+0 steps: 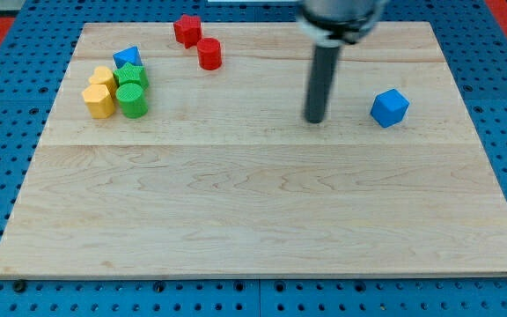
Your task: Push the red star towards the group of blocks
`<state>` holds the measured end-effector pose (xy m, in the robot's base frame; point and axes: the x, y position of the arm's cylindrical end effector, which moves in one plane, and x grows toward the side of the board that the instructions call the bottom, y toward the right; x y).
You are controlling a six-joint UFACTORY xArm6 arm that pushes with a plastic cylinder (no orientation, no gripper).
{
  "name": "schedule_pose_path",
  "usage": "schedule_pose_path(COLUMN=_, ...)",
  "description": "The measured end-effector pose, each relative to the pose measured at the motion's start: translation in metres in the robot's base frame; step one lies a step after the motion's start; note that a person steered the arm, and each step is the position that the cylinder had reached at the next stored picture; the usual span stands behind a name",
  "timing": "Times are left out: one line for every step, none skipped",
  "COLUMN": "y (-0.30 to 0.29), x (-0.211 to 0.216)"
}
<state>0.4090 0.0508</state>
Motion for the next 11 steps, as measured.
schedule_pose_path(y=-0.069, x=0.057)
schedule_pose_path(y=-0.115, x=0.057)
schedule_pose_path(y=-0.075, x=0.022)
schedule_pose_path(y=-0.066, x=-0.054)
schedule_pose_path(y=-0.057, x=-0.118)
schedule_pose_path(y=-0.036, x=-0.176)
schedule_pose_path(y=-0.075, x=-0.217)
schedule_pose_path(y=-0.135, x=-0.215)
schedule_pose_path(y=-0.198, x=-0.215)
schedule_pose_path(y=-0.249, x=-0.194)
schedule_pose_path(y=-0.264, x=-0.145)
